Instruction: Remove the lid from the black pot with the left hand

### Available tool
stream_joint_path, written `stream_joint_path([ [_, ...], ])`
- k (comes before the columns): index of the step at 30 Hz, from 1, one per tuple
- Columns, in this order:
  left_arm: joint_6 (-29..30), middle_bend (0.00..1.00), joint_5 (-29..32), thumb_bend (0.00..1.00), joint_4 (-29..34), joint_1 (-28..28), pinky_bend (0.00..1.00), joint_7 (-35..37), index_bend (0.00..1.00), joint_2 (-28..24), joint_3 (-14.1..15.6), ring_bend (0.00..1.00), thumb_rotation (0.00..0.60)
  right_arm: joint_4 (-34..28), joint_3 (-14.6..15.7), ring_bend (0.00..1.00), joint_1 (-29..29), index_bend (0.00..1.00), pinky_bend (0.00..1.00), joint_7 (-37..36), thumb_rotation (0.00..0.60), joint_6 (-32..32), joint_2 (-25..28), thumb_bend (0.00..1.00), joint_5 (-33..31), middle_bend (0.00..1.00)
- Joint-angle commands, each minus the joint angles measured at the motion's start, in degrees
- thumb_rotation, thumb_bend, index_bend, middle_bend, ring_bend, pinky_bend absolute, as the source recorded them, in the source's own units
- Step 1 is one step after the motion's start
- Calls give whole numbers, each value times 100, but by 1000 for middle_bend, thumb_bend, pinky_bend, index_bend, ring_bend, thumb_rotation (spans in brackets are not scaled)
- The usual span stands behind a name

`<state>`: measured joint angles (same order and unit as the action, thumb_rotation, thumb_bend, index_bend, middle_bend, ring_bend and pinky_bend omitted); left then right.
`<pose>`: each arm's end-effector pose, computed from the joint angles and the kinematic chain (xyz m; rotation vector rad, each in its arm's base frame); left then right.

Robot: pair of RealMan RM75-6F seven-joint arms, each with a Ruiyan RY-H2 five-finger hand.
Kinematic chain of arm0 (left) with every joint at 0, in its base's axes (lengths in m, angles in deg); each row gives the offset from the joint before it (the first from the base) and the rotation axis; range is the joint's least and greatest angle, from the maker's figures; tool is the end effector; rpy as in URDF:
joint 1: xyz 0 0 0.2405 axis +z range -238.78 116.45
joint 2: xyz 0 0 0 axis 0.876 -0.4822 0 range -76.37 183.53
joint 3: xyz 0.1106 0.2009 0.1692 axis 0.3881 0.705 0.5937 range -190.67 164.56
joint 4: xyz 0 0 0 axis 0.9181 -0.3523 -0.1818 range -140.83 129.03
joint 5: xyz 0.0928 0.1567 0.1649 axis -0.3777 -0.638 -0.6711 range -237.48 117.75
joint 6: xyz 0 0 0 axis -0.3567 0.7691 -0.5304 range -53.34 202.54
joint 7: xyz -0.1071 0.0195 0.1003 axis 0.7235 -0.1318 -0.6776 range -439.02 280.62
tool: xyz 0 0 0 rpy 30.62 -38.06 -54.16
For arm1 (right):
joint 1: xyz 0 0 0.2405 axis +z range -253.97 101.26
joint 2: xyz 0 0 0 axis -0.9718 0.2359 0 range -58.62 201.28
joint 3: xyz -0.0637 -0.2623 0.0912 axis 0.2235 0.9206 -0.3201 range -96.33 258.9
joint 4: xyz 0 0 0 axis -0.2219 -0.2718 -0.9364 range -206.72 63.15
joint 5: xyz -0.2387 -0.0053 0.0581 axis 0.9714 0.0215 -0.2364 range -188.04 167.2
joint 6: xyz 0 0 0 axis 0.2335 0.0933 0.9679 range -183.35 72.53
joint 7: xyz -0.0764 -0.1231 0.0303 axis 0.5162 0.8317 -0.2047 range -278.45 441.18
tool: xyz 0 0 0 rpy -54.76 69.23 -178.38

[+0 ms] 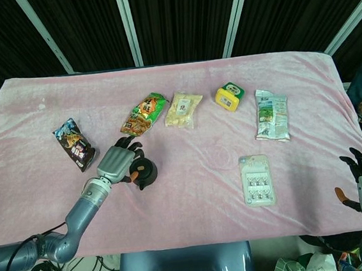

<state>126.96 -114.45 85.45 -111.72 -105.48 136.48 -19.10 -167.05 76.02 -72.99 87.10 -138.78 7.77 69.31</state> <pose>-0.1423 0.3783 -0.0400 -2.0041 -0.8822 -0.7978 -0.3575 -0.1896 0.1446 1.2975 -0.9177 0.8006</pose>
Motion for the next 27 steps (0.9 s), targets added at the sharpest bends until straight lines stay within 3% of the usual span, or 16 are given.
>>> stream_joint_path([
  [1,35,195,83,320,-21,-22,102,-104,385,111,27,0,600,5,-3,125,2,222,222,7,600,-11,-4,204,9,78],
  [27,238,200,356,373,-311,-42,102,-491,451,525,30,3,600,-24,-49,125,-7,222,222,5,600,-26,-2,204,-79,78],
])
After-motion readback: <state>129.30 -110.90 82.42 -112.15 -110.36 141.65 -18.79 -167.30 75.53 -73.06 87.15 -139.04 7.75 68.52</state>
